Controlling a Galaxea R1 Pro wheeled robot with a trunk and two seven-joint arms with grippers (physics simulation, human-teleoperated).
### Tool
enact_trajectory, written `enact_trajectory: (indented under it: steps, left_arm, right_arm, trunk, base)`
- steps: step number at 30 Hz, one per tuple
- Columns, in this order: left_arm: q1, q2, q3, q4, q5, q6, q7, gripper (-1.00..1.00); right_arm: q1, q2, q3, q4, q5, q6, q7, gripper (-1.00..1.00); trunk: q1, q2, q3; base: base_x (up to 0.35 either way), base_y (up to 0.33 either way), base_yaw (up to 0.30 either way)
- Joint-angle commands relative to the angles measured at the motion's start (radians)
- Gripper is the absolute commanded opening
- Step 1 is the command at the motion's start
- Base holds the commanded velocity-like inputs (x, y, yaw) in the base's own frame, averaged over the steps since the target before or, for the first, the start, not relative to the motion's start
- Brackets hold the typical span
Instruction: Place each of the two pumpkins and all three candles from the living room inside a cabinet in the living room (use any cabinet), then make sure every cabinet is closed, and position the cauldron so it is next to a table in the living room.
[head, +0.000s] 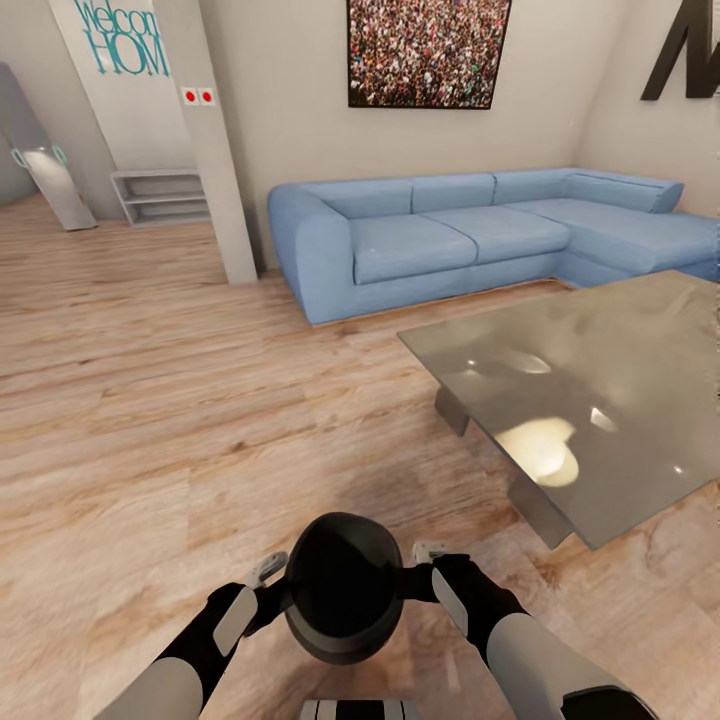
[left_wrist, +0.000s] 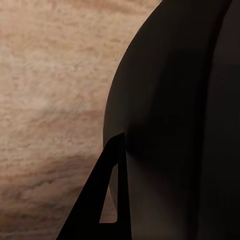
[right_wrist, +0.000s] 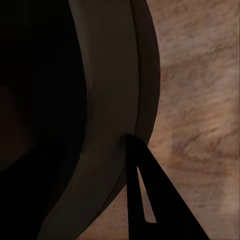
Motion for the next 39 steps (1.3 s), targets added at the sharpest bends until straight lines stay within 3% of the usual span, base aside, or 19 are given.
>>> enact_trajectory:
  steps: [1,32,39]
  left_arm:
    - [0.0,-0.015,-0.03,-0.005,0.028,-0.08,-0.002,-1.0]
    - [0.0,-0.016,-0.03,-0.005,0.028,-0.08,-0.002,-1.0]
    - [0.0,-0.016,-0.031,-0.005,0.028,-0.08,-0.002,-1.0]
  right_arm:
    - [0.001,0.001,0.023,-0.004,-0.047,-0.065,0.031,-1.0]
    - [0.001,0.003,0.021,-0.004,-0.047,-0.065,0.031,-1.0]
    - [0.001,0.003,0.021,-0.004,-0.047,-0.065,0.031,-1.0]
  trunk:
    - [0.009,0.0,0.0]
    - [0.009,0.0,0.03]
    - [0.009,0.0,0.038]
  base:
    - [0.124,0.0,-0.16]
    - [0.007,0.0,-0.175]
    - [0.23,0.0,-0.209]
